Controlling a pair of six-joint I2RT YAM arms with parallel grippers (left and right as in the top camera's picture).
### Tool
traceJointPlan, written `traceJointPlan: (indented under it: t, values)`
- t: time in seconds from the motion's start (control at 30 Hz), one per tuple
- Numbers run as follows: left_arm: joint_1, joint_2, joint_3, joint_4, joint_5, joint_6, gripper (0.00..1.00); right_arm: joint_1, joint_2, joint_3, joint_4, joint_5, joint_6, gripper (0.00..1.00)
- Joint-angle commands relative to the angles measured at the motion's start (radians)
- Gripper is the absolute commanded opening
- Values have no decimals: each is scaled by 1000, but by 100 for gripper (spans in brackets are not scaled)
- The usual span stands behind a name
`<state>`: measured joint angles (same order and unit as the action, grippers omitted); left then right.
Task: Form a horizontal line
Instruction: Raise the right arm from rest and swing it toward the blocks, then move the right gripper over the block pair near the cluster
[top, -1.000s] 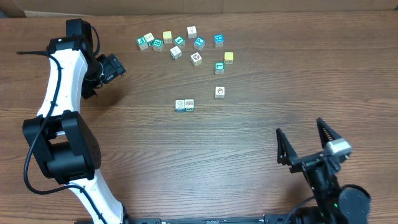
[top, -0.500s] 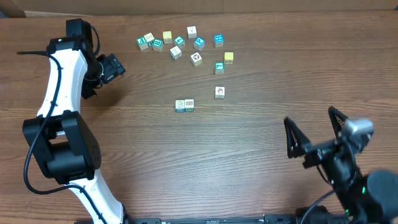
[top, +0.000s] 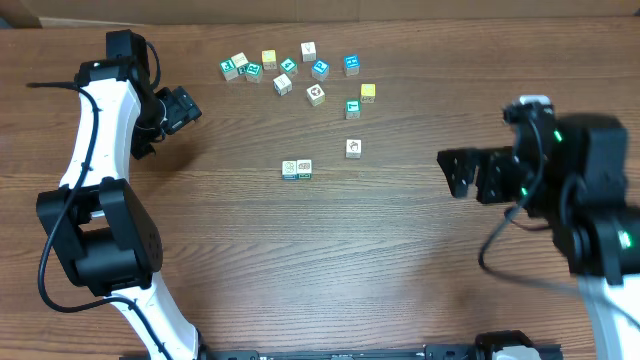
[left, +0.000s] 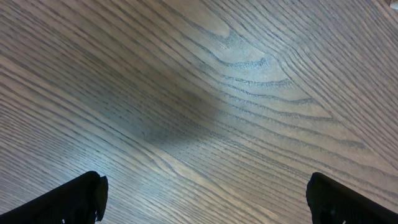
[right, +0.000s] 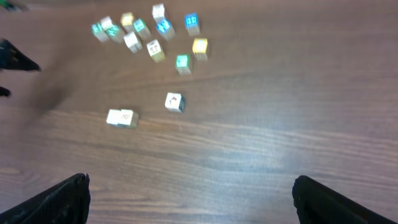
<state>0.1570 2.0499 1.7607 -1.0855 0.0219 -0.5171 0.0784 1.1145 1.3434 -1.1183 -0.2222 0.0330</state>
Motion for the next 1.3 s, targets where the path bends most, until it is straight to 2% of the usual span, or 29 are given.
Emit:
traceJointPlan:
  t: [0.0,0.3,0.57,0.73,0.77,0.87,0.97,1.03,1.07,1.17,1.27]
  values:
    - [0,0,21,-2,-6,8,100,-7,69,32,-10,-32,-2,100]
    - [0,0,21,-2,-6,8,100,-7,220,32,-35,-79,-3,100]
    - [0,0,21,-2,-6,9,100,-7,249,32,-40,-80,2,100]
    - [0,0,21,-2,-6,9,100,-7,257,31,-19,-78,67,98]
    - [0,0,21,-2,-6,8,100,-7,261,31,-13,-78,73,95]
    - [0,0,21,-2,-6,9,100,-7,283,32,-10,-78,76,78]
    - [0,0,21,-2,-6,9,100,-7,309,32,-18,-64,87,49]
    - [0,0,21,-3,-6,9,100,-7,323,31,-18,-44,109,26]
    - [0,0,21,-3,-7,8,100,-7,331,32,-17,-40,114,19]
    - [0,0,21,-2,-6,9,100,-7,344,32,-17,-41,121,7]
    - [0,0,21,-3,-6,9,100,-7,357,32,-17,-41,124,4]
